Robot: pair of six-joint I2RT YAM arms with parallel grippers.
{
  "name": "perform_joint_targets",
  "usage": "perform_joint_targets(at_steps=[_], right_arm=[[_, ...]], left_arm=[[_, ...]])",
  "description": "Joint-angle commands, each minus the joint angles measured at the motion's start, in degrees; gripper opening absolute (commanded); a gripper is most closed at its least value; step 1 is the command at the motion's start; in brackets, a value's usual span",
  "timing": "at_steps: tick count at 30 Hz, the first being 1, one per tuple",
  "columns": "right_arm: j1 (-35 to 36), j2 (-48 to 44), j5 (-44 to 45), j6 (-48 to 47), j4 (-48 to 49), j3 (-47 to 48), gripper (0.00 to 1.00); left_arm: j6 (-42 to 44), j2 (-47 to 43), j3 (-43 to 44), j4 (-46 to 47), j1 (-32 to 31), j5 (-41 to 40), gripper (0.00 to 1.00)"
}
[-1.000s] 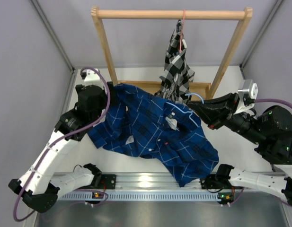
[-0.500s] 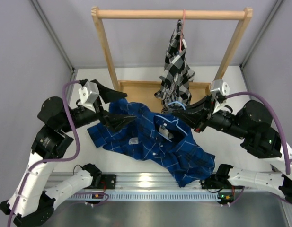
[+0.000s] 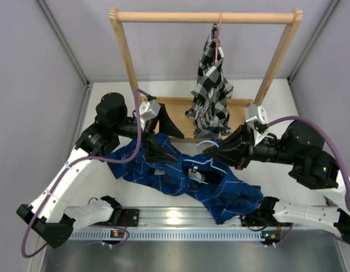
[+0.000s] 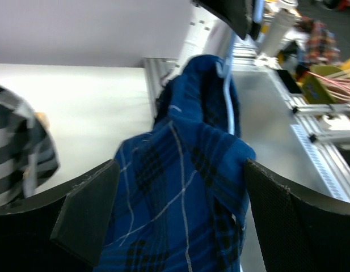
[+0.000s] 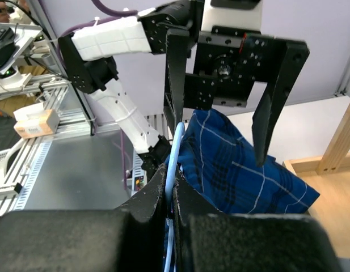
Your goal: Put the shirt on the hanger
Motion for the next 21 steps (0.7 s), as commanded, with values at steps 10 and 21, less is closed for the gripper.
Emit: perform_joint_targets(at_steps=[10,21], right_arm=[[0.5,0.3,5.0,-5.0,-1.3,3.1,0.00],[0.6,-0.7,6.6,-3.6,3.7,2.5,0.00]], left_arm=[[-0.6,1.9,-2.7,2.5,-0.9,12.3,0.88],[0.0,3.0,-3.4,2.7,-1.9,8.1,0.53]])
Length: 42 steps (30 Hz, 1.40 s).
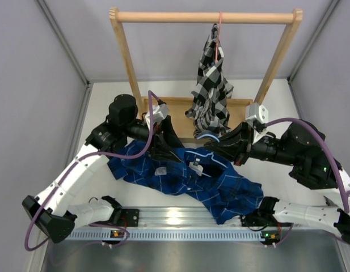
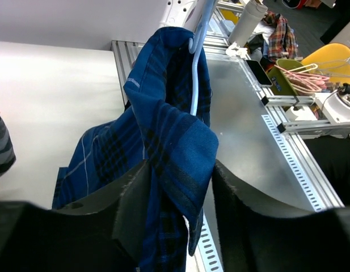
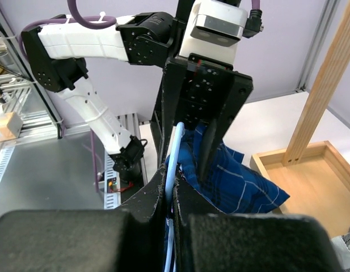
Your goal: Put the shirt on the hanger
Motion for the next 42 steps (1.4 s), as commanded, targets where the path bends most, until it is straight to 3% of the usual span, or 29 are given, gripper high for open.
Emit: perform_joint_targets(at_steps=[1,2,4,5,6,10,13,14,15,17,19,24,28,37,40,41,42], right_arm=[[0.6,-0.8,0.5,1.1,5.7,2.0,0.00],[0.6,-1.0,0.4,1.5,6.5,1.3,0.00],[0.6,-1.2,0.5,2.5,8.9,0.4,0.00],[0.6,-1.4,1.0,2.6,9.2,-0.5,0.00],[0.6,-1.7,1.4,2.5,9.4,-0.8,0.00],[0.6,-2.8,2.1,3.0,10.7,-4.2,0.01],[0.5,-3.9,1.1,1.3,8.2,-4.4,0.56],[0.6,-4.2,2.8,-0.5,1.2,-2.2,0.78],[0.6,-5.5,4.7,-4.0,-2.9,-1.2,0.84],[0.6,-8.0,10.6,-7.7,-12.9,-0.7,0.95],[0.6,-11.3,9.9,-10.1,-18.4,-0.7,0.98],[0.6,-16.5,-2.7,-10.9,-26.4,-3.3,1.00],[0.5,-15.7,-0.9,-11.3,-26.5,-6.0,0.97],[0.5,-8.9,-6.9,-9.5,-20.3,-6.5,0.63],[0.6,-7.8,-8.0,-9.2,-19.3,-6.4,0.25],[0.5,-7.8,-7.7,-9.0,-18.8,-6.5,0.08],[0.6,-8.1,-7.6,-9.2,-18.7,-6.5,0.00]], left_arm=[[1.7,-0.4,0.3,2.5,-0.7,0.9,0.49],[1.8,-0.6,0.4,2.4,-0.9,1.1,0.45],[2.3,-1.0,0.9,2.5,-1.7,1.2,0.23],[2.6,-1.5,1.0,2.4,-1.8,0.9,0.07],[2.8,-1.9,1.0,2.4,-1.8,-0.7,0.00],[4.0,-4.4,0.3,2.4,-1.8,-1.0,0.00],[4.0,-5.7,0.3,2.5,-1.7,1.1,0.00],[4.7,-5.7,0.5,2.3,-1.7,1.6,0.00],[6.2,-5.7,1.3,0.6,-1.7,2.1,0.00],[7.7,-5.5,2.2,-2.2,-1.7,1.7,0.00],[9.7,-5.6,3.1,-5.5,-1.7,0.8,0.00],[9.8,-4.7,3.9,-5.6,-1.7,2.4,0.00],[9.5,-4.2,5.1,-5.6,-1.7,4.8,0.00],[9.0,-4.7,5.8,-5.7,-1.7,5.2,0.00],[9.0,-4.7,5.9,-5.7,-1.7,4.7,0.00],[8.8,-4.7,5.9,-5.7,-1.7,4.5,0.00],[8.7,-4.8,6.1,-5.6,-1.7,4.0,0.00]])
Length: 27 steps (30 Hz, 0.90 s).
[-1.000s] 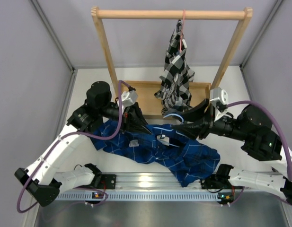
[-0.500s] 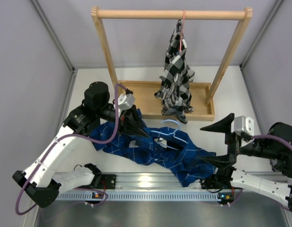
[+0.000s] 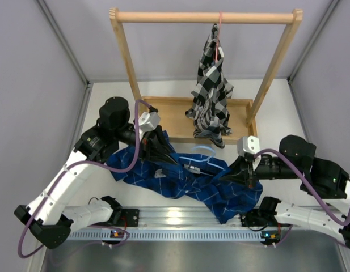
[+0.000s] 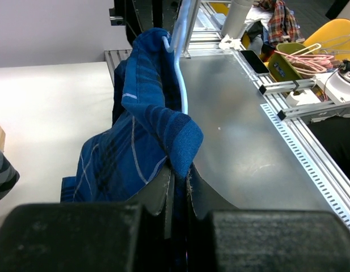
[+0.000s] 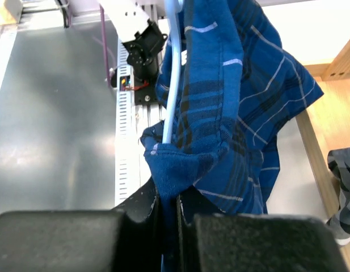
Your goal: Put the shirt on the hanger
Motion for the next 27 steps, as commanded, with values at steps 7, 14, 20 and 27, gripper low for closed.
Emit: perform_joint_targets(at_steps=[7,14,20,27], right_arm=[[0.6,-2.2,1.6,0.4,4.4,0.6,0.00],[0.5,-1.4,4.4,1.8,7.3,4.2,0.00],[0.6,6.6,5.3,7.6,8.2,12.3,0.00],[0.6,17.2,14.9,16.1,13.8,25.3,0.00]], left_arm=[[-0.6,-2.4,5.3,1.8,-0.1,-10.6,0.02],[-4.9,-7.3,11.5,-1.0,-0.1,-36.3,0.98],[-9.9,-21.3,13.3,-1.4,-0.1,-71.8,0.98],[-13.7,-34.5,3.6,0.2,-0.2,-94.8,0.98]])
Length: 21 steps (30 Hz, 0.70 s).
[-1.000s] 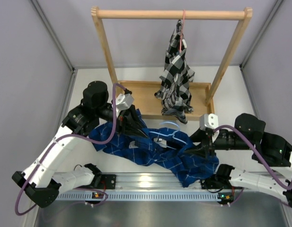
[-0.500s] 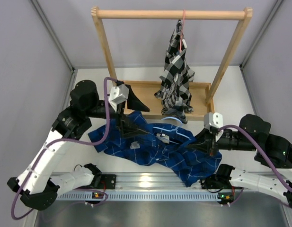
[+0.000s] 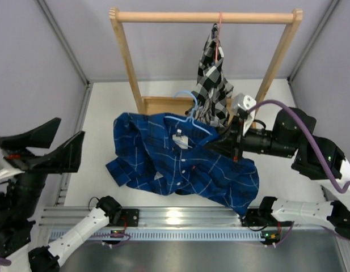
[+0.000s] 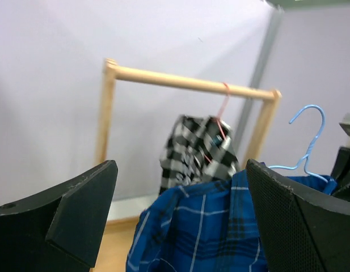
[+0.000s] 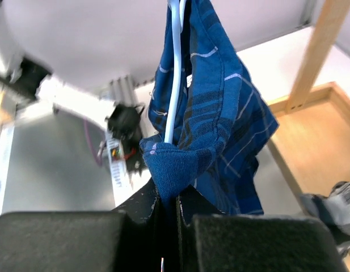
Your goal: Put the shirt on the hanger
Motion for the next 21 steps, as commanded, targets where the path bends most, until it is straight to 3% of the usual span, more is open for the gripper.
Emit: perform_joint_targets(at_steps=[1,5,7,12,15,21], right_arm=[[0.5,3.6,8.7,5.7,9.9,10.8,0.00],[0.5,8.4,22.5,5.1,10.1,22.1,0.00],[0.6,11.3,25.3,3.1,10.1,29.1,0.00],[0.6,16.1,23.2,0.3,11.1,39.8,0.00],[0.6,15.9,24.7,-1.3,15.0,39.0,0.00],[0.7,14.7,34.8,-2.9,21.5,30.9,0.00]], left_arm=[[-2.1,-2.8,-9.2,-1.4,0.1,-12.9,0.98],[-0.9,-9.1,-20.2,-2.8,0.1,-13.2,0.98],[-0.8,-14.1,-23.9,-2.4,0.1,-14.1,0.98],[0.5,-22.2,-34.7,0.7,0.1,-16.5,0.98],[-0.2,-25.8,-41.0,2.5,0.1,-16.4,0.98],[-2.0,-25.3,-41.5,2.5,0.2,-13.5,0.98]])
